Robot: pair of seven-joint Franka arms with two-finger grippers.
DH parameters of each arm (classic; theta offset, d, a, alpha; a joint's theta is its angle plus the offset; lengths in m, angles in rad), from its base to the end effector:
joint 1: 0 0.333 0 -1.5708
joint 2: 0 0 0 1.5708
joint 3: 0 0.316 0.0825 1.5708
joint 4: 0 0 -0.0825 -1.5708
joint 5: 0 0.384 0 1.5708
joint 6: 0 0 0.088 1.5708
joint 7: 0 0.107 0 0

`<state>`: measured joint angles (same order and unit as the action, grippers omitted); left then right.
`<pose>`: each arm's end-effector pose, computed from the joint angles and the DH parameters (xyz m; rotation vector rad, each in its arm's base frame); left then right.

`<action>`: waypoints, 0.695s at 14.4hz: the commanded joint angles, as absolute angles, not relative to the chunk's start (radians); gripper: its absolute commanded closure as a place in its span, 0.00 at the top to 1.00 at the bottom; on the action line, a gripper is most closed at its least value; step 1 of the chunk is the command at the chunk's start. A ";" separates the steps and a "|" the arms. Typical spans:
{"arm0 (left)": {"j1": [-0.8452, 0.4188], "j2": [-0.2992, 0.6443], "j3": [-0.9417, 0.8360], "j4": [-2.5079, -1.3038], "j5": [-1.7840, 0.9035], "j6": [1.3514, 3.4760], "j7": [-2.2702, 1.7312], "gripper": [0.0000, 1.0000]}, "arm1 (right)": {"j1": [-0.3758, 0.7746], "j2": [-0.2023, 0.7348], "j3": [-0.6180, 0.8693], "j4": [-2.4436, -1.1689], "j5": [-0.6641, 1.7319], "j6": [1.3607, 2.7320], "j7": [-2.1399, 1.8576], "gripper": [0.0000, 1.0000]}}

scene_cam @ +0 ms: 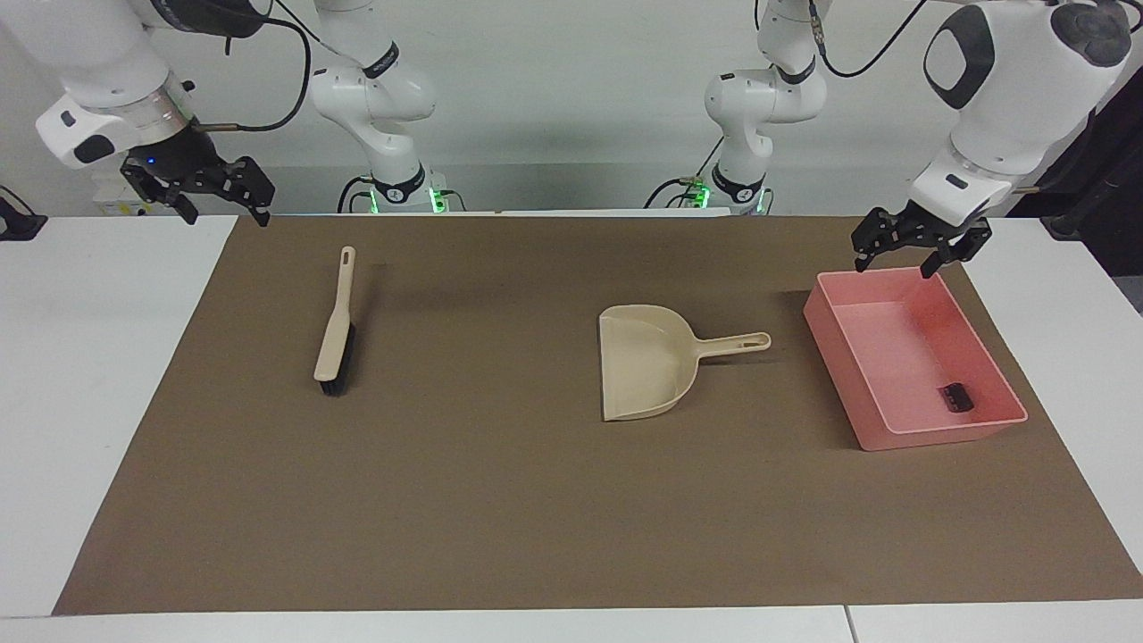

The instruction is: Clean e-waste and dump in bin

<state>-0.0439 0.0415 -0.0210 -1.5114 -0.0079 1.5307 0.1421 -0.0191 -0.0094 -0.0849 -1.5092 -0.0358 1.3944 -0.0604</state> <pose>0.5624 -0.0372 0.6257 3.1150 -0.3239 -0.0342 0.5296 -0.0599 0.6437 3.1102 -0.0746 -0.1680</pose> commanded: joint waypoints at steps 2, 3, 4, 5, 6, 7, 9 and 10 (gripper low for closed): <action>-0.029 0.062 -0.023 -1.429 -0.011 1.436 0.127 0.97 | -0.026 -0.028 -0.078 -1.534 -0.052 1.410 -0.055 0.99; -0.020 0.011 -0.021 -1.501 -0.011 1.419 0.127 0.97 | -0.026 -0.028 -0.077 -1.534 -0.052 1.410 -0.055 0.99; -0.018 -0.026 -0.021 -1.552 -0.011 1.454 0.126 0.97 | -0.026 -0.028 -0.078 -1.534 -0.052 1.410 -0.055 0.99; -0.018 -0.035 -0.021 -1.569 -0.011 1.466 0.126 0.97 | -0.026 -0.028 -0.078 -1.534 -0.052 1.410 -0.055 0.99; -0.018 -0.037 -0.021 -1.574 -0.011 1.466 0.126 0.97 | -0.026 -0.028 -0.078 -1.534 -0.052 1.411 -0.055 0.99; -0.018 -0.037 -0.020 -1.574 -0.011 1.468 0.126 0.97 | -0.026 -0.028 -0.078 -1.535 -0.052 1.410 -0.055 0.99; -0.018 -0.035 -0.020 -1.572 -0.011 1.468 0.129 0.97 | -0.026 -0.028 -0.078 -1.534 -0.052 1.410 -0.055 0.99; -0.018 -0.035 -0.020 -1.572 -0.011 1.471 0.129 0.97 | -0.026 -0.028 -0.078 -1.535 -0.052 1.411 -0.055 0.99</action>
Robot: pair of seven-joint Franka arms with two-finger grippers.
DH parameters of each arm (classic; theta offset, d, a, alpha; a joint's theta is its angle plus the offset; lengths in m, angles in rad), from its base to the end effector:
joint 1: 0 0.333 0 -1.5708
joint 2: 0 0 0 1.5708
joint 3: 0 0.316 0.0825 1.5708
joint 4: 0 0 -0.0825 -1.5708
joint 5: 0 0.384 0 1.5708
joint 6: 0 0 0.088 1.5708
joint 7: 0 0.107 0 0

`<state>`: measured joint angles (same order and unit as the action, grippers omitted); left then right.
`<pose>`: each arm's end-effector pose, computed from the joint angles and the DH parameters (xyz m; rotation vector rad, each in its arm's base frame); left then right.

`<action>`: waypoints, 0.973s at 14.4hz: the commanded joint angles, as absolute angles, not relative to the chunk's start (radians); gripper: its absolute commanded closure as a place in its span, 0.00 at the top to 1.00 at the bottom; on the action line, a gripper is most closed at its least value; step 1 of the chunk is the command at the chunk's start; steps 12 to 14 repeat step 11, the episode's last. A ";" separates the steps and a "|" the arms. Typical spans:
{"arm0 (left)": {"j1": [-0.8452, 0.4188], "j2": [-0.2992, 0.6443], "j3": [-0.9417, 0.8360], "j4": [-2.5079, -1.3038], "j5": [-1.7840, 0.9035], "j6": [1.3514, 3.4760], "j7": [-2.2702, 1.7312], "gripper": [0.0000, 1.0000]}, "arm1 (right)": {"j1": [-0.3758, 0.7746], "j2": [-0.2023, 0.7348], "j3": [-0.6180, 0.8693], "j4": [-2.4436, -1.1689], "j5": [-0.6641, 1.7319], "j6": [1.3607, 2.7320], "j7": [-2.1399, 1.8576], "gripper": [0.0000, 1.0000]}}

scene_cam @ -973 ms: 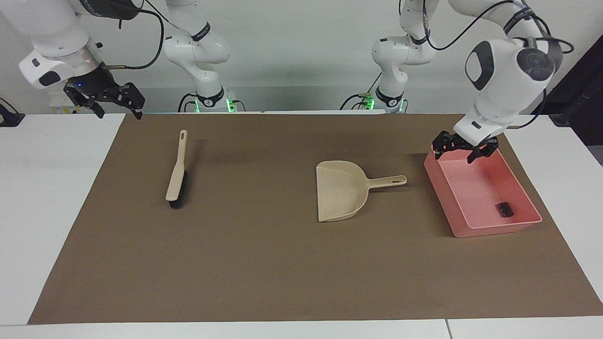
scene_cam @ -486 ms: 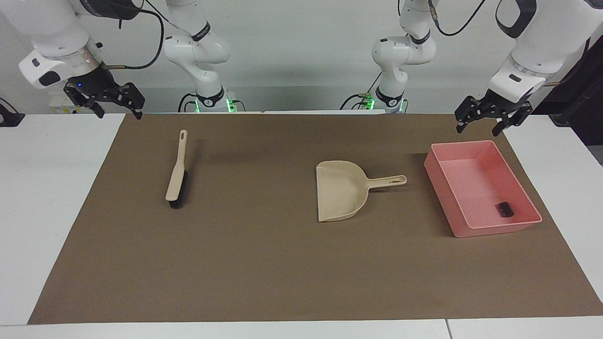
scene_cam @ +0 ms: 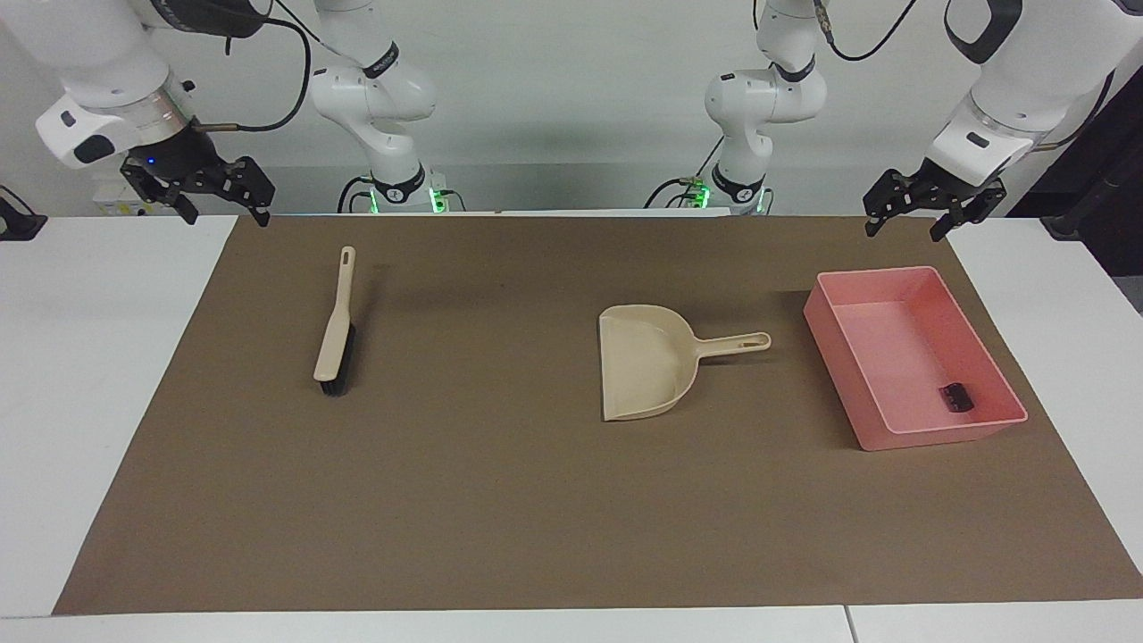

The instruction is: Clean e-waste and dump in bin

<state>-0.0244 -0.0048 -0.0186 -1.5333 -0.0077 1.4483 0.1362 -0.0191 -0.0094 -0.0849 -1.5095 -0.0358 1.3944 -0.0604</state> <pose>0.5398 -0.0242 0.6344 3.1152 -0.2809 -0.1248 0.5296 -0.0599 0.6435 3.1102 -0.0746 -0.1685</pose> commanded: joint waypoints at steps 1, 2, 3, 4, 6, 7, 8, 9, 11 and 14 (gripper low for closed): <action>-0.018 -0.034 -0.020 -1.568 -0.011 1.474 0.129 0.97 | -0.026 -0.028 -0.078 -1.534 -0.052 1.411 -0.055 0.99; -0.018 -0.032 -0.020 -1.566 -0.011 1.473 0.130 0.98 | -0.028 -0.028 -0.078 -1.535 -0.052 1.411 -0.055 0.99; -0.018 -0.031 -0.020 -1.566 -0.011 1.474 0.130 0.99 | -0.026 -0.028 -0.077 -1.536 -0.052 1.411 -0.055 0.99; -0.018 -0.031 -0.020 -1.566 -0.009 1.474 0.135 0.99 | -0.026 -0.028 -0.077 -1.536 -0.052 1.411 -0.055 0.99; -0.018 -0.031 -0.020 -1.566 -0.009 1.473 0.138 0.99 | -0.026 -0.028 -0.077 -1.535 -0.052 1.411 -0.055 0.99; -0.018 -0.031 -0.021 -1.566 -0.009 1.474 0.138 0.99 | -0.026 -0.028 -0.078 -1.534 -0.052 1.411 -0.055 0.99; -0.018 -0.031 -0.021 -1.566 -0.009 1.474 0.140 0.99 | -0.026 -0.028 -0.078 -1.534 -0.052 1.411 -0.055 0.99; -0.018 -0.031 -0.020 -1.566 -0.008 1.476 0.140 0.99 | -0.026 -0.028 -0.078 -1.535 -0.052 1.411 -0.055 0.99; -0.020 -0.031 -0.021 -1.566 -0.008 1.476 0.140 0.99 | -0.026 -0.028 -0.077 -1.536 -0.052 1.410 -0.055 0.99; -0.020 -0.031 -0.021 -1.566 -0.008 1.476 0.140 0.99 | -0.026 -0.028 -0.077 -1.536 -0.052 1.410 -0.055 0.99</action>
